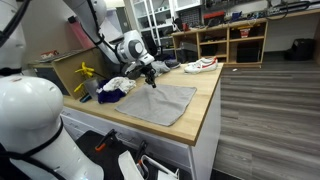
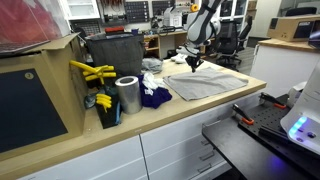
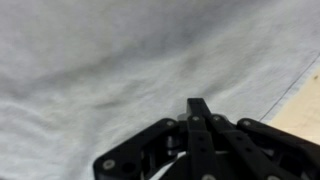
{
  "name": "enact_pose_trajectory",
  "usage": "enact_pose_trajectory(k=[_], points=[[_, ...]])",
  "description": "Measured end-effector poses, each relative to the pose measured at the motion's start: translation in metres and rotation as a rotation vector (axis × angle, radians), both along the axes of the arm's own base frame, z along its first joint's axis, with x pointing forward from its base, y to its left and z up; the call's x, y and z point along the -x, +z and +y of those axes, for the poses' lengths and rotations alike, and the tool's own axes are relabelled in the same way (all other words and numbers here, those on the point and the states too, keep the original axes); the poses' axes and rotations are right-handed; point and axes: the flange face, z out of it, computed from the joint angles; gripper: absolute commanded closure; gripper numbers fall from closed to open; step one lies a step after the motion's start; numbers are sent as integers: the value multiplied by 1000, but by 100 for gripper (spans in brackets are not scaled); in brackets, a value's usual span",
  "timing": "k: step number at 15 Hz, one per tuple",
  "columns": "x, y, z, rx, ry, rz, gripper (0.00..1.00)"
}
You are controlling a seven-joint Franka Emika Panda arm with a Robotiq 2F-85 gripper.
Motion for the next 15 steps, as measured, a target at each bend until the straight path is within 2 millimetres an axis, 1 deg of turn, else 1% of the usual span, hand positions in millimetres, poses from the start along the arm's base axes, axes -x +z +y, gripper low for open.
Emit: enact_pose_trajectory(k=[3,5,6,8,10,15], points=[[34,-2,-48,50,-19,56,100],[51,-9,-72,75,-25,91,100],[59,-15,-80,84,-27,109,100],[75,-27,-90,94,-28,146,100],[87,-35,-93,97,-26,175,100],[104,-48,-93,101,-18,217,100]])
